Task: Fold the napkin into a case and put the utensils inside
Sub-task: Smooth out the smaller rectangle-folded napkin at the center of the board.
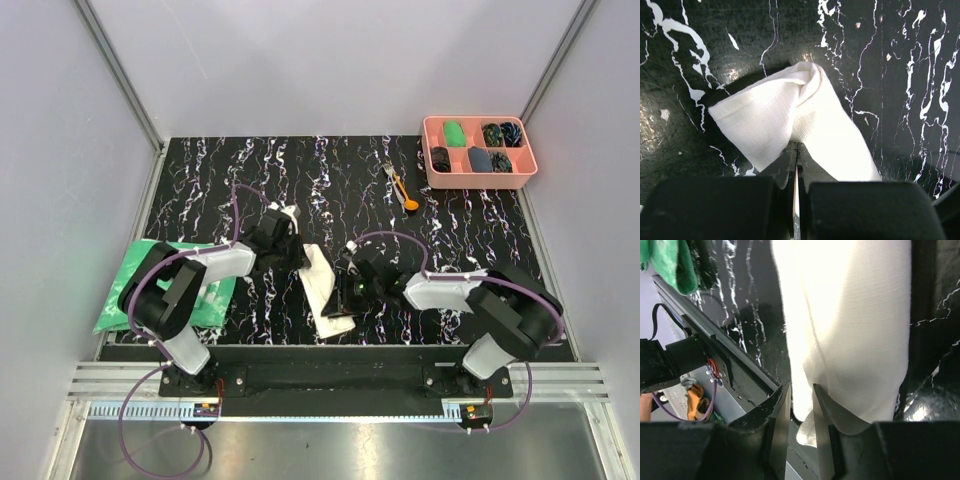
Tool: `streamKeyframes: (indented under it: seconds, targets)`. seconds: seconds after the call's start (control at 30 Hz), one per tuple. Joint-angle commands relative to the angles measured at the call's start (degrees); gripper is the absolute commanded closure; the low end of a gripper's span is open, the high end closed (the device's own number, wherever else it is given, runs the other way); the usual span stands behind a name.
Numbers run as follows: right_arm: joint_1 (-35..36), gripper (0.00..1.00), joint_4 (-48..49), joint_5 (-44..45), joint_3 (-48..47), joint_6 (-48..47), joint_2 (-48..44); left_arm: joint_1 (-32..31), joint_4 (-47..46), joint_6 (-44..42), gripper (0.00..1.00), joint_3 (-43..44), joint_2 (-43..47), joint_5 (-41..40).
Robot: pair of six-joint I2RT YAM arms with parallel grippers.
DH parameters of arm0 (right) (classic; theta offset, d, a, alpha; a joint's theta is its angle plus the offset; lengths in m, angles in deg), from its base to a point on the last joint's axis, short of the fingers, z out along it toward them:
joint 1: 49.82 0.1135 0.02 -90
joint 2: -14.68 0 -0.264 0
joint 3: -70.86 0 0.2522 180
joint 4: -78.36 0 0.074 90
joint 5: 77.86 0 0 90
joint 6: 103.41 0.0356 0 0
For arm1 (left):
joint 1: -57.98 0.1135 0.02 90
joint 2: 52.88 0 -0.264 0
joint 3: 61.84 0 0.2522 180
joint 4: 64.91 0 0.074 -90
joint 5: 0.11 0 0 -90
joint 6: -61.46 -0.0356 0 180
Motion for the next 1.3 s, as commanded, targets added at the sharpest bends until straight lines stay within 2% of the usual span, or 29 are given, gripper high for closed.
streamKeyframes:
  seconds: [0.0, 0.07, 0.13, 0.2, 0.37, 0.57, 0.7, 0.8, 0.97, 1.1, 1.27]
  targets:
    - [0.6, 0.68, 9.2, 0.5, 3.1, 4.7, 4.0, 0.6, 0.6, -1.5, 0.9, 3.5, 0.9, 0.6]
    - [0.5, 0.68, 9.5, 2.2, 3.7, 4.5, 4.7, 0.6, 1.8, -0.7, 0.79, 3.7, 2.6, 2.4]
    - [0.4, 0.68, 9.8, 2.5, 4.2, 4.4, 5.4, 0.6, 1.8, 0.9, 0.73, 3.5, 5.4, 5.0]
    - [0.3, 0.68, 9.8, 2.3, 3.9, 4.1, 6.0, 0.4, 1.4, 2.1, 0.73, 2.7, 7.8, 6.9]
    - [0.3, 0.68, 9.9, 1.9, 3.9, 4.1, 5.6, -1.1, -3.9, 6.5, 0.87, -2.1, 10.1, 12.2]
    - [0.3, 0.68, 7.2, 2.8, 3.7, 3.1, 3.1, -3.2, -8.6, 7.4, 0.91, -5.7, 4.4, 13.2]
    - [0.3, 0.68, 2.1, 4.6, 2.3, 1.2, -0.8, -2.9, -7.6, 5.1, 0.94, -7.2, 1.4, 10.8]
    - [0.2, 0.66, -1.4, 5.9, 0.6, -0.6, -3.5, -2.8, -6.3, 3.0, 0.95, -8.3, 2.7, 7.0]
    - [-0.1, 0.56, -8.5, 6.6, -5.1, -5.5, -6.8, -2.8, -5.0, 1.9, 0.92, -7.2, 5.8, 7.7]
    - [-1.4, 0.51, -15.5, 8.9, -10.8, -10.3, -5.7, -2.6, -4.0, 2.2, 0.87, -6.1, 8.0, 7.7]
    - [-2.9, 0.5, -17.0, 8.8, -16.4, -15.1, -1.0, -1.3, -2.1, 2.5, 0.79, -3.4, 10.4, 7.8]
